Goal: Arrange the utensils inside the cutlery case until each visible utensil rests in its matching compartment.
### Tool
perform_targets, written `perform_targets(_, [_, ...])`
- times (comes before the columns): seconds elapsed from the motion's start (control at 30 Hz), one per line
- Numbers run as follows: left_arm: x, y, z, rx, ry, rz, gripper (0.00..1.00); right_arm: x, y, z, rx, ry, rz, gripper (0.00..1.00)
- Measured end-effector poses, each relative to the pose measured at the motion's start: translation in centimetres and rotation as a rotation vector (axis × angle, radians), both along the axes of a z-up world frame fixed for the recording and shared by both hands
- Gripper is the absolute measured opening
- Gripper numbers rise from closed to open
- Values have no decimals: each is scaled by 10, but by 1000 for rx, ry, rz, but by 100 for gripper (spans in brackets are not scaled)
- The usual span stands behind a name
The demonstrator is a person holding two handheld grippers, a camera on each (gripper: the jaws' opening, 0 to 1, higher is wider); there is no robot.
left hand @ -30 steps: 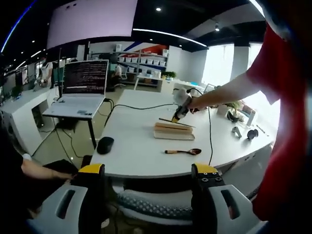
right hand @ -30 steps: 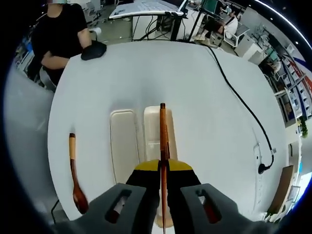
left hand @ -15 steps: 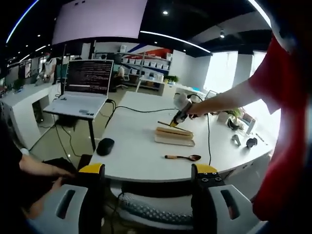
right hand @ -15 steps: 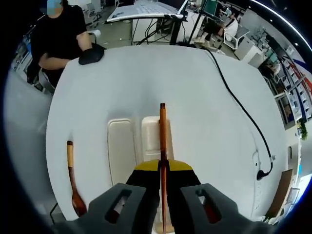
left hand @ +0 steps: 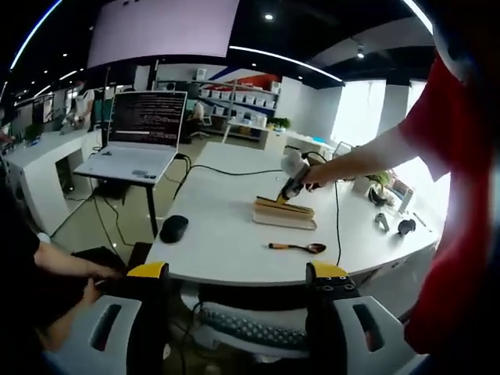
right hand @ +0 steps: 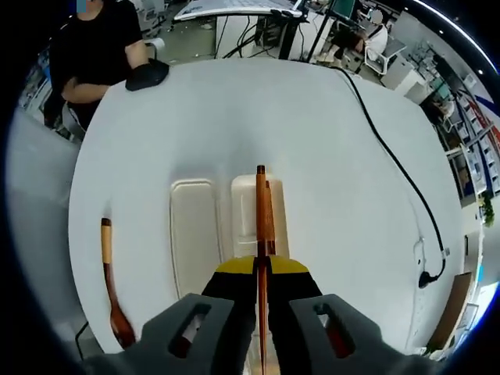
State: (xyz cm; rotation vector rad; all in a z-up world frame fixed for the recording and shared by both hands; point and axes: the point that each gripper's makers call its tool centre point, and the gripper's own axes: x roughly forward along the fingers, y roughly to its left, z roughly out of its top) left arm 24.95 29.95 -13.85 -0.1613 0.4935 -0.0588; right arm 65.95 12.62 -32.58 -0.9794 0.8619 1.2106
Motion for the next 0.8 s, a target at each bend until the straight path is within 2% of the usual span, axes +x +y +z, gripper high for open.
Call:
perform_targets(0.23, [2, 1, 0, 0, -4, -2, 73, -2, -1, -5, 26, 18, -25, 1])
perform_targets(0.53, [1, 1, 0, 6, 3, -3, 73, -9, 0, -7, 3, 11, 19, 1])
perform_targets(0.8, [2, 1, 2, 9, 1, -1, 73, -7, 1, -10, -9, 9, 42, 1])
